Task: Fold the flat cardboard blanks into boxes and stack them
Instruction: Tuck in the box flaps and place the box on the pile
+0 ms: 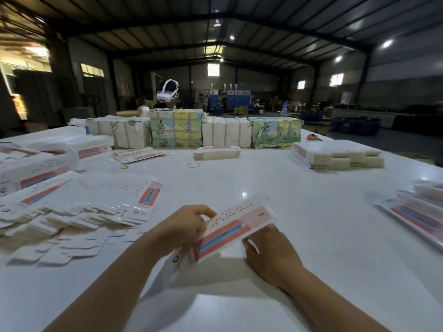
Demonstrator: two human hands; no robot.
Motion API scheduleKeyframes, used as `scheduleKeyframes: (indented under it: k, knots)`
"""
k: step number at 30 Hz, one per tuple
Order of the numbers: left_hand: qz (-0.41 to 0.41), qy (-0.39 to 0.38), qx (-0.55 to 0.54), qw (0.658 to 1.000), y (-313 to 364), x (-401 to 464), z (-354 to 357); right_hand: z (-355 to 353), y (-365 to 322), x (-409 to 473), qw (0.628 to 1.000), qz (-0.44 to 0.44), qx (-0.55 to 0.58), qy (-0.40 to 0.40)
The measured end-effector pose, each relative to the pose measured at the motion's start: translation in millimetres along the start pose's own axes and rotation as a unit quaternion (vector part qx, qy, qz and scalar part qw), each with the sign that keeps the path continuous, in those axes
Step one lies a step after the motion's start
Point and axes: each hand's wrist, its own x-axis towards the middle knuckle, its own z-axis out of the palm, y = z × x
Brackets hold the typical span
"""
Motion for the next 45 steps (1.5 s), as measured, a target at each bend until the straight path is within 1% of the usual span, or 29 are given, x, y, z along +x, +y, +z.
scheduleKeyframes:
  k: [2, 3, 4, 5, 6, 7, 8, 9, 10, 11, 12, 14, 15, 17, 19, 21, 23, 25, 27, 29, 32, 33, 36, 39, 43, 45]
  knots:
    - [0.014, 0.013, 0.002, 1.000, -5, -7, 13, 0, 2, -3, 0.999, 0.027, 0.042, -0.004]
    - [0.021, 0.020, -0.008, 1.000, -7, -10, 16, -1, 3, -3, 0.996, 0.040, 0.086, 0.004]
    - [0.027, 0.028, -0.015, 0.999, -10, -13, 16, -3, 4, -4, 0.984, 0.062, 0.162, 0.025]
    - [0.038, 0.042, -0.020, 0.998, -12, -15, 13, -9, 5, -3, 0.954, 0.108, 0.277, 0.048]
    - [0.048, 0.055, -0.021, 0.997, -13, -17, 10, -18, 5, -2, 0.892, 0.164, 0.416, 0.063]
    - [0.056, 0.060, -0.020, 0.996, -15, -18, 8, -27, 3, -1, 0.795, 0.217, 0.563, 0.059]
    - [0.062, 0.056, -0.014, 0.996, -17, -18, 7, -35, 2, -1, 0.697, 0.250, 0.670, 0.040]
    - [0.065, 0.050, -0.005, 0.997, -17, -17, 6, -41, 1, 0, 0.620, 0.270, 0.737, 0.016]
    - [0.069, 0.047, 0.004, 0.997, -18, -17, 6, -44, 2, 0, 0.583, 0.274, 0.765, -0.010]
    - [0.074, 0.049, 0.010, 0.996, -18, -16, 6, -45, 1, -1, 0.587, 0.259, 0.766, -0.034]
    - [0.077, 0.054, 0.013, 0.995, -19, -15, 6, -44, 1, -1, 0.618, 0.235, 0.748, -0.051]
    - [0.094, 0.071, 0.040, 0.992, -20, -15, 8, -38, 0, -2, 0.687, 0.189, 0.699, -0.060]
    - [0.115, 0.090, 0.087, 0.986, -20, -15, 9, -36, 0, -2, 0.704, 0.180, 0.684, -0.059]
    - [0.162, 0.125, 0.225, 0.953, -20, -16, 16, -34, -1, -2, 0.720, 0.173, 0.671, -0.044]
    - [0.209, 0.132, 0.322, 0.914, -17, -18, 29, -33, -2, -2, 0.727, 0.169, 0.664, -0.032]
    - [0.250, 0.135, 0.365, 0.887, -14, -18, 41, -33, -4, -3, 0.735, 0.156, 0.659, -0.031]
    - [0.280, 0.170, 0.380, 0.865, -14, -16, 47, -35, -6, -4, 0.733, 0.146, 0.664, -0.037]
    - [0.304, 0.209, 0.351, 0.861, -15, -16, 47, -37, -8, -5, 0.715, 0.141, 0.683, -0.052]
    - [0.321, 0.228, 0.320, 0.862, -13, -19, 44, -40, -11, -6, 0.691, 0.131, 0.707, -0.073]
    - [0.336, 0.245, 0.312, 0.854, -12, -21, 43, -41, -11, -7, 0.671, 0.121, 0.727, -0.087]
    - [0.355, 0.268, 0.309, 0.840, -7, -24, 42, -42, -9, -8, 0.657, 0.115, 0.739, -0.098]
    - [0.358, 0.265, 0.311, 0.840, -5, -26, 42, -42, -9, -8, 0.659, 0.116, 0.736, -0.100]
    - [0.359, 0.251, 0.336, 0.834, -2, -31, 43, -42, -8, -10, 0.685, 0.119, 0.710, -0.115]
    - [0.363, 0.262, 0.354, 0.821, 4, -36, 44, -42, -10, -12, 0.708, 0.099, 0.686, -0.135]
    - [0.369, 0.271, 0.343, 0.820, 5, -37, 45, -38, -10, -12, 0.764, 0.116, 0.626, -0.104]
    - [0.357, 0.258, 0.343, 0.830, 3, -37, 44, -36, -10, -11, 0.776, 0.123, 0.613, -0.087]
